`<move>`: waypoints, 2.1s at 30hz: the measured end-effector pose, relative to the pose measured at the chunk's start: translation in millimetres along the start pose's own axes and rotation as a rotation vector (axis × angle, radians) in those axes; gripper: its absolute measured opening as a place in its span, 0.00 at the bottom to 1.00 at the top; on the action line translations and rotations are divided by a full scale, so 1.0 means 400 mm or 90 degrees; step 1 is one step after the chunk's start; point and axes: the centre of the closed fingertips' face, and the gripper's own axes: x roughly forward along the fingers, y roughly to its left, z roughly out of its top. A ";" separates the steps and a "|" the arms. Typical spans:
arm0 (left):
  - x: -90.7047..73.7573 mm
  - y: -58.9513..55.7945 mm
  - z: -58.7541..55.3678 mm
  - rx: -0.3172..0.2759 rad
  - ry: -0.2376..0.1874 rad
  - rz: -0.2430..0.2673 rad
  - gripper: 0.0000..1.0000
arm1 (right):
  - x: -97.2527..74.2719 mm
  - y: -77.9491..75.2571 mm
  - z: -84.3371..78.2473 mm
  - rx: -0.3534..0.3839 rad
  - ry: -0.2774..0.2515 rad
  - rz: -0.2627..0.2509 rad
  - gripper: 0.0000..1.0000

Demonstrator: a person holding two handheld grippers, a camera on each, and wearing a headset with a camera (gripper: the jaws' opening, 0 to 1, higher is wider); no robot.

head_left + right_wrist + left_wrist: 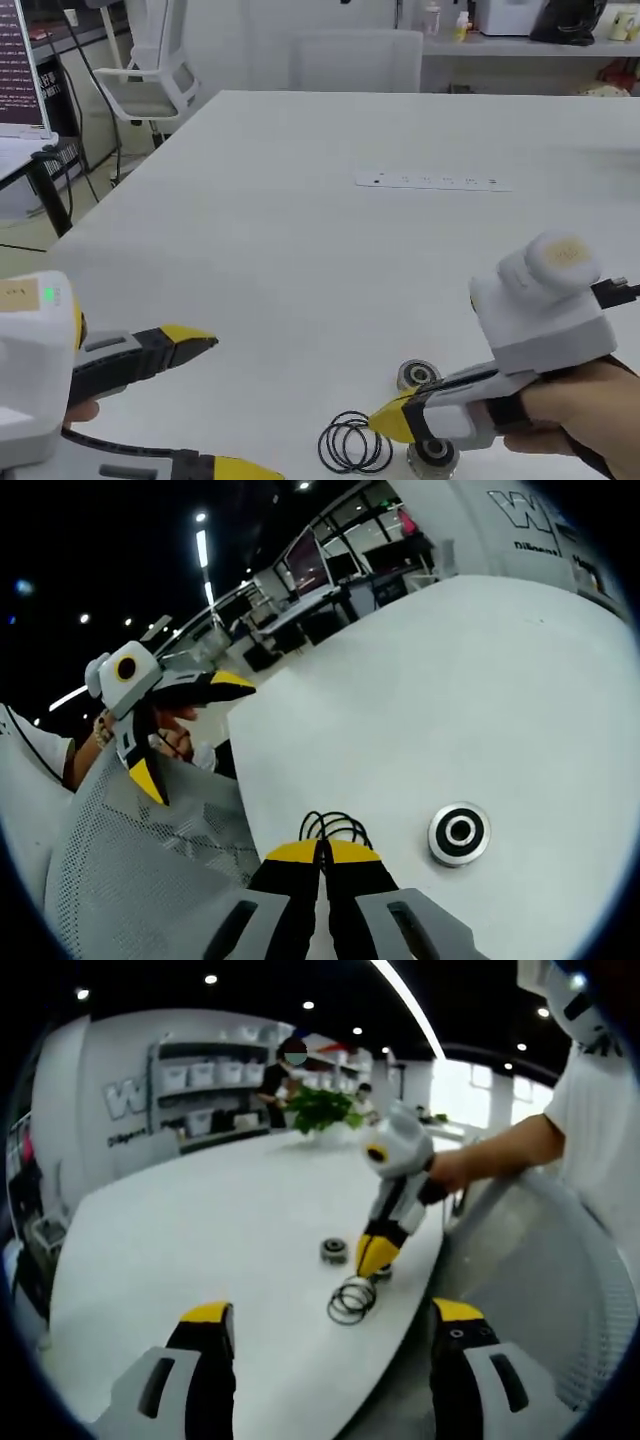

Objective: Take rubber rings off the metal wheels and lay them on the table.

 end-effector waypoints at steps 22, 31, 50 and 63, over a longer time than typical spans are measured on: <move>0.005 -0.001 -0.019 -0.014 0.015 0.003 0.79 | 0.017 -0.041 -0.022 -0.059 0.034 -0.060 0.00; 0.004 0.000 -0.019 -0.022 0.011 0.004 0.78 | 0.004 -0.050 -0.009 -0.053 0.019 -0.068 0.03; 0.009 -0.007 -0.017 -0.026 0.007 -0.008 0.80 | -0.037 0.046 0.072 -0.066 -0.053 0.001 0.34; 0.008 -0.020 -0.004 -0.014 -0.001 -0.022 0.82 | -0.127 0.093 0.088 -0.145 -0.059 -0.010 0.60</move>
